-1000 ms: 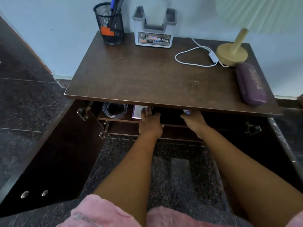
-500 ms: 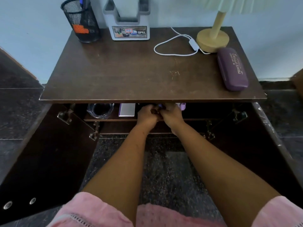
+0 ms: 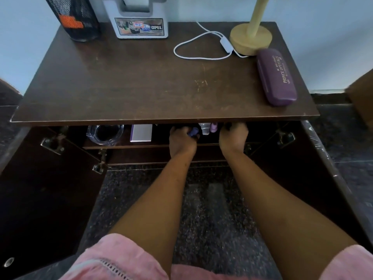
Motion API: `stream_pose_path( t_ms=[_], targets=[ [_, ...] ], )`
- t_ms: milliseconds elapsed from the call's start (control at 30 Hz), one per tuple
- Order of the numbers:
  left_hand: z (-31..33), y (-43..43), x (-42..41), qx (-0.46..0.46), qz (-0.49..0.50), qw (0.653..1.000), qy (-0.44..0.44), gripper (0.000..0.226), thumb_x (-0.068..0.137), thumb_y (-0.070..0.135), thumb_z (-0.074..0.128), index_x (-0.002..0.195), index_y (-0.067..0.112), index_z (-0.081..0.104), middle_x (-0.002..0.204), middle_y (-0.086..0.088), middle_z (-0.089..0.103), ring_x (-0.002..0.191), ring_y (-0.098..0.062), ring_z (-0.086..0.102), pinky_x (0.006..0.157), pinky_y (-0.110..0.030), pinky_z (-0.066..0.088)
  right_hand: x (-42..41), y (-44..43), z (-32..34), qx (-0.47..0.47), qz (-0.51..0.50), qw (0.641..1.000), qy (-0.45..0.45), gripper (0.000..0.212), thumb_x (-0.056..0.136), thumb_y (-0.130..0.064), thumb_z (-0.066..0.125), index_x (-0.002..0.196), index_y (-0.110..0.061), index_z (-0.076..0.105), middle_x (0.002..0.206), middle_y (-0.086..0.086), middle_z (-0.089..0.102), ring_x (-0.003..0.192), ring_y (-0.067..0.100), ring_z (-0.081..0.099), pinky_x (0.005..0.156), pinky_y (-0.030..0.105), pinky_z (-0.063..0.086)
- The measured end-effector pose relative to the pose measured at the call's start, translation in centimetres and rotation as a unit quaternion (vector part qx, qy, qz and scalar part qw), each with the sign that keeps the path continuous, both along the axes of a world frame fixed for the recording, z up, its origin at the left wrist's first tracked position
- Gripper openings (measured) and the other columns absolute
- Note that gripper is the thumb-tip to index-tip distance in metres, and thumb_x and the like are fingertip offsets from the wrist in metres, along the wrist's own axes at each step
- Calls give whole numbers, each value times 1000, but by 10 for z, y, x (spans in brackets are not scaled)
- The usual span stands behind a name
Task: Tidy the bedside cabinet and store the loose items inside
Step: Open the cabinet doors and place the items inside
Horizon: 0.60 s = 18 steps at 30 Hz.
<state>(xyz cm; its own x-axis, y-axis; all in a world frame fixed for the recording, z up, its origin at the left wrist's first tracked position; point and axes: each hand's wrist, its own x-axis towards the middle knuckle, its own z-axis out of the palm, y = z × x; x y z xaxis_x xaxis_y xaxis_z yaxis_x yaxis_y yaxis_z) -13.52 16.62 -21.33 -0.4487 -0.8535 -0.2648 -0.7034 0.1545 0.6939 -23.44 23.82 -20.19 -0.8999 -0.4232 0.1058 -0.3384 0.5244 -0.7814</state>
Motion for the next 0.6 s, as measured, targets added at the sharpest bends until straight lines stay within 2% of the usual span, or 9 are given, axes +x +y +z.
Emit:
stream_pose_path(
  t_ms=[100, 233, 333, 433, 533, 600],
  targets=[
    [-2, -2, 1, 1, 13, 1000, 8, 28, 88, 30, 62, 110, 14, 66, 123, -12, 55, 109, -27, 56, 86, -27, 42, -10, 6, -12, 36, -12, 999, -19, 18, 88, 0, 49, 97, 4, 64, 107, 22, 64, 104, 34, 59, 83, 26, 39],
    [-2, -4, -2, -5, -3, 1000, -29, 28, 90, 28, 60, 116, 19, 63, 118, -8, 63, 107, -26, 59, 81, -31, 47, -14, 5, -32, 70, 2, 995, -70, 21, 91, -7, 52, 109, 2, 59, 120, 19, 56, 109, 31, 56, 83, 23, 36],
    [-5, -2, -6, -6, 8, 999, -45, 26, 92, 26, 57, 116, 20, 62, 118, -6, 63, 106, -25, 60, 77, -31, 46, -11, 4, -39, 79, 40, 993, -78, 26, 92, -10, 54, 116, -2, 59, 123, 18, 57, 112, 31, 56, 93, 31, 44],
    [-6, -5, -8, -10, 35, 998, -41, 24, 92, 26, 55, 115, 20, 63, 117, -6, 64, 106, -24, 60, 75, -28, 43, -9, 3, -42, 88, 82, 990, -69, 31, 93, -14, 54, 123, -9, 59, 123, 16, 60, 116, 30, 54, 99, 41, 44],
    [-6, -5, -9, -15, 46, 998, -30, 24, 91, 25, 56, 114, 20, 62, 117, -5, 64, 107, -24, 59, 75, -29, 42, -9, 1, -44, 97, 92, 990, -51, 31, 95, -21, 51, 123, -12, 60, 122, 15, 61, 115, 30, 55, 96, 33, 43],
    [-6, -3, -10, -16, 46, 998, -25, 24, 91, 24, 56, 114, 20, 63, 117, -6, 64, 108, -25, 59, 76, -30, 44, -9, -2, -45, 110, 86, 988, -63, 32, 98, -30, 46, 122, -14, 60, 123, 14, 60, 114, 28, 56, 87, 25, 40]
  ],
)
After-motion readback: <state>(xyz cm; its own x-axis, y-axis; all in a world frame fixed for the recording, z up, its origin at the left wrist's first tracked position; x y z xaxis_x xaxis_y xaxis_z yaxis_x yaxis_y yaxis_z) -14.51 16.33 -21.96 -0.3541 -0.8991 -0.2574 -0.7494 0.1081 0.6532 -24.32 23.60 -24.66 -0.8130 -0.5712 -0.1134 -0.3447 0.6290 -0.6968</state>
